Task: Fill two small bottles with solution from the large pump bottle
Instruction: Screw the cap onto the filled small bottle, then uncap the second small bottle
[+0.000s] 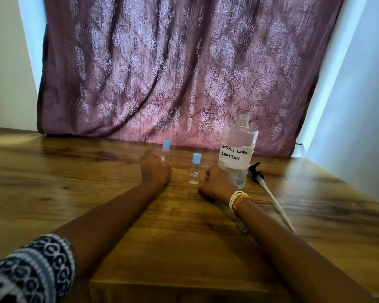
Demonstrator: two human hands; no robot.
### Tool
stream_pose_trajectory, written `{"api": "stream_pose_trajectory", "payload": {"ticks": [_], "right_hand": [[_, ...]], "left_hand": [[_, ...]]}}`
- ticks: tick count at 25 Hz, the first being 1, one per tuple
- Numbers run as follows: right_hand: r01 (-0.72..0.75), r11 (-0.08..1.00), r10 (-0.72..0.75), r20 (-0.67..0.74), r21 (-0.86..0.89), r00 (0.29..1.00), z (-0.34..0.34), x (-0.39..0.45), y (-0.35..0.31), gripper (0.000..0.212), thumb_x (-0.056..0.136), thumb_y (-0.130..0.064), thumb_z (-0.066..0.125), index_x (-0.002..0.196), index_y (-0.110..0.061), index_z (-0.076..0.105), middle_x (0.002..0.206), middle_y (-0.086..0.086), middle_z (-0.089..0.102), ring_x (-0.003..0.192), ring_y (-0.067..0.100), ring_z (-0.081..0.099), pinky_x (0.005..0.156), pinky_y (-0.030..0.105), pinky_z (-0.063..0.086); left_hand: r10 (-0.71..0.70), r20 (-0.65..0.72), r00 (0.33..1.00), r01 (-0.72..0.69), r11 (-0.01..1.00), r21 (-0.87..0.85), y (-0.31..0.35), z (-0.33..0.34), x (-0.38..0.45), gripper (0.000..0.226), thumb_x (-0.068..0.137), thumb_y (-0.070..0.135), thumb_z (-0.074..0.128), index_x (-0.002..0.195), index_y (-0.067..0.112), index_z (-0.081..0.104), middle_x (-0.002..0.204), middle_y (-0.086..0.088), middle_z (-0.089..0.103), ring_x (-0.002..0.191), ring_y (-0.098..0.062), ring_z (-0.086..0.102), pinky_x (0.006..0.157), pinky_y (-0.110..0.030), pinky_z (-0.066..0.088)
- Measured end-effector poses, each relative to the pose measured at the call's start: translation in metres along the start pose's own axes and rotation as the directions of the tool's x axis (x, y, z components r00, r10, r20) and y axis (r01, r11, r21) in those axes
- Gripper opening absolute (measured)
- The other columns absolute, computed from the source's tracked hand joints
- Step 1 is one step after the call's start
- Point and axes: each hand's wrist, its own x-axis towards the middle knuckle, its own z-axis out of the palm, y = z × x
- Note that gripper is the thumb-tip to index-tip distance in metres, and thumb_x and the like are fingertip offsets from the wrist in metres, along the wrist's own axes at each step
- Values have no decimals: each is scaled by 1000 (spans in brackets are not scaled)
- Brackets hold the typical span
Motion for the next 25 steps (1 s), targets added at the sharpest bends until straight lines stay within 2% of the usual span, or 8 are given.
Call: {"api": "stream_pose_trajectory", "payload": {"ticks": [3,6,9,12,15,20,23,25], "right_hand": [[0,1000,0,19,-4,1000,-1,0,0,31,81,-11,70,107,-2,57,93,8,59,92,23,58,87,37,53],[-23,1000,23,30,6,999,-3,4,5,37,80,-12,72,111,-1,56,109,14,64,104,28,61,92,39,53],[-55,997,53,36,45,998,-2,9,10,42,76,-13,75,112,-3,55,110,14,64,102,27,61,91,40,54],[-58,996,57,24,68,998,-1,9,13,39,75,-11,76,108,-1,58,107,16,66,99,28,63,89,42,55],[-34,988,42,-50,154,998,1,8,15,31,74,-16,76,98,1,65,96,17,71,94,30,67,87,45,56],[2,990,24,-189,139,982,15,8,10,29,77,-34,73,97,-15,65,92,5,71,87,22,65,80,37,55],[40,998,-30,-211,44,977,24,14,0,13,82,-29,67,77,-20,59,84,7,70,79,23,63,64,30,46],[43,998,-35,-221,36,975,26,19,-3,23,83,-29,66,66,-24,50,78,5,66,74,23,60,60,28,39]], "left_hand": [[29,66,997,-36,993,112,-6,13,22,67,69,15,82,126,5,47,117,-11,55,100,-26,59,77,-32,52],[-17,154,988,17,1000,0,-12,19,33,64,72,16,80,128,14,48,111,-8,61,98,-30,65,80,-43,57],[52,145,988,-80,978,191,-15,20,36,45,79,27,75,117,8,59,106,-12,67,91,-25,62,72,-32,48],[71,208,975,-108,980,168,-12,14,26,29,79,27,75,101,9,65,99,-13,69,83,-22,62,68,-27,43],[80,395,915,-127,987,95,-10,-7,10,23,77,25,76,95,13,70,91,-8,73,84,-22,68,64,-26,51],[66,614,786,-51,998,-41,-4,-37,-12,28,75,21,79,103,19,72,97,-1,76,93,-17,71,85,-33,57],[60,636,770,-42,998,-43,-3,-39,-8,37,75,21,80,110,17,70,103,-2,75,99,-19,70,91,-38,55],[74,685,725,-39,997,-67,-3,-42,-6,37,77,15,78,113,15,69,106,-5,74,102,-21,69,95,-41,54]]}}
